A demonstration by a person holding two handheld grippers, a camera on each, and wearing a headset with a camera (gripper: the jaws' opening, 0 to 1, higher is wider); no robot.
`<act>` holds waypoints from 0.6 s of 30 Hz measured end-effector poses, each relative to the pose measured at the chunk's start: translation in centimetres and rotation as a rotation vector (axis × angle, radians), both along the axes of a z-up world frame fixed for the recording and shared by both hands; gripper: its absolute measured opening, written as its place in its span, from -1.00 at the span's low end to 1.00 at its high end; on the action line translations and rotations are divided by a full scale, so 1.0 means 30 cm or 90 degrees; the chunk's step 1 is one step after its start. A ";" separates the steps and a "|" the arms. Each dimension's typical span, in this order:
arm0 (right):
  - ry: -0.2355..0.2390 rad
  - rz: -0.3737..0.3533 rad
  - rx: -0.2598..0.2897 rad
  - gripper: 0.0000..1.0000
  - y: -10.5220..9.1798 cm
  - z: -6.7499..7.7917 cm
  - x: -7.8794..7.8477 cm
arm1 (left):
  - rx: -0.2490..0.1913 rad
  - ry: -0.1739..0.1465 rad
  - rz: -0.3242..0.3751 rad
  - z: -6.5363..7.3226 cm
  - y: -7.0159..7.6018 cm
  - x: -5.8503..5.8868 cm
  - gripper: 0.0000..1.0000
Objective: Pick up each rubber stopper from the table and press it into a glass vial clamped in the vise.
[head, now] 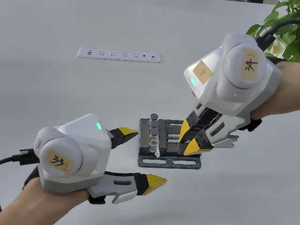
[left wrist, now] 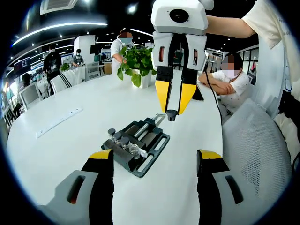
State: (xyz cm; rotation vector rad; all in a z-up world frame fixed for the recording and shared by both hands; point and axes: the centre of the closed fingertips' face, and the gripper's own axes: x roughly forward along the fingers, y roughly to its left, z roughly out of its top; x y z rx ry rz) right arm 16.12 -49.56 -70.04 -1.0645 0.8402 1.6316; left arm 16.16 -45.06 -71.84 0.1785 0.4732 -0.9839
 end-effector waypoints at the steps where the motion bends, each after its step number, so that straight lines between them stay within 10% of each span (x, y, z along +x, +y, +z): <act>1: -0.004 0.004 0.001 -0.89 0.005 -0.003 0.011 | 0.006 0.006 0.002 -0.009 0.009 -0.002 0.47; 7: -0.022 0.014 -0.004 -0.89 0.049 -0.033 0.076 | 0.024 0.022 0.027 -0.042 0.054 0.010 0.86; 18: -0.037 0.086 -0.018 -0.89 0.087 -0.090 0.119 | 0.035 0.038 0.044 -0.075 0.085 0.025 0.98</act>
